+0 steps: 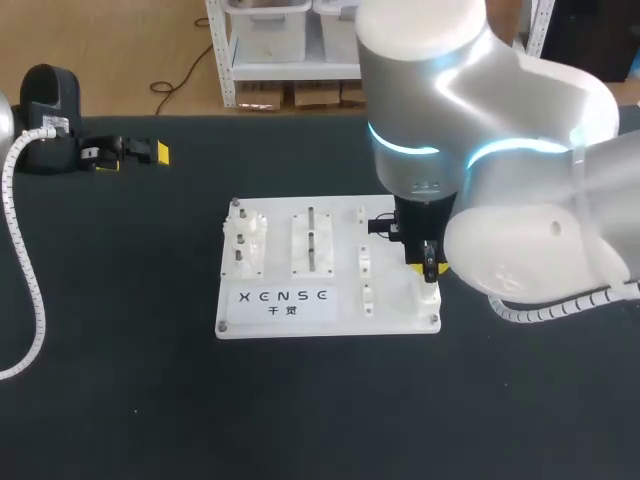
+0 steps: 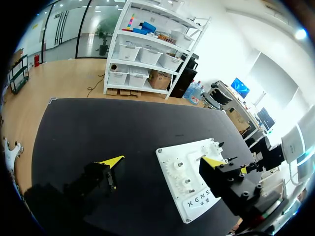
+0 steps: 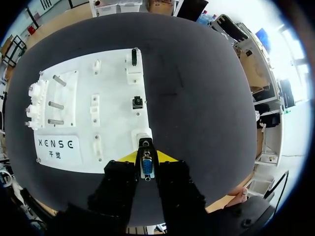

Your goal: Insert the USB connector, Ethernet cable, and multi-pin plug into their matching sockets one by one.

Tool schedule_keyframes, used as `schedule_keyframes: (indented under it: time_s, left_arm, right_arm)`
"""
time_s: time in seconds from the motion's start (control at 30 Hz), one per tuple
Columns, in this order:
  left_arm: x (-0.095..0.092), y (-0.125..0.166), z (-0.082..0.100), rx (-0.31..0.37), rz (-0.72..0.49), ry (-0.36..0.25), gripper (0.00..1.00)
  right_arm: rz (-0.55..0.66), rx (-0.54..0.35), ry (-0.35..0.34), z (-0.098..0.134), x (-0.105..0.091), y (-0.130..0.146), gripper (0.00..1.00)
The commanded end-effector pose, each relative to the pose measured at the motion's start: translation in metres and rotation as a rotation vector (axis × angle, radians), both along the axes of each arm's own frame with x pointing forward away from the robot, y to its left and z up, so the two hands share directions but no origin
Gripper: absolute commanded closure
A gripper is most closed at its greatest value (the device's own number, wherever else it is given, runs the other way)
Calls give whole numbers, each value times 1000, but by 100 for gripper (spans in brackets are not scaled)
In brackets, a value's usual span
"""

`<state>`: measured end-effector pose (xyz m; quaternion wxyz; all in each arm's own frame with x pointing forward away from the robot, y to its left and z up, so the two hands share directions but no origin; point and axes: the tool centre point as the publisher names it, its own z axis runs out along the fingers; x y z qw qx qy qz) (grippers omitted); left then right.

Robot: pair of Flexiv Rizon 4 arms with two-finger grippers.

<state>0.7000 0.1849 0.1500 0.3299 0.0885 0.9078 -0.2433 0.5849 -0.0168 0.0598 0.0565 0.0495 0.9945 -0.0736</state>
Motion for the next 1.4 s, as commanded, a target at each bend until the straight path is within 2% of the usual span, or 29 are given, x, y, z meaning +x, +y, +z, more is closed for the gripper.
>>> schedule_keyframes:
  time_s: [0.03,0.3,0.63,1.0,1.4]
  left_arm:
    - [0,0,0,0,0,0,0]
    - [0,0,0,0,0,0,0]
    - [0,0,0,0,0,0,0]
    - [0,0,0,0,0,0,0]
    - [0,0,0,0,0,0,0]
  right_arm:
    - [3,-8,8,-7,2,0,100]
    - [3,-10,13,-7,4,-1,100]
    - [21,58,96,-11,10,-4,100]
    - [13,37,87,-15,11,-6,100]
    - [-32,87,29,-23,4,-10,100]
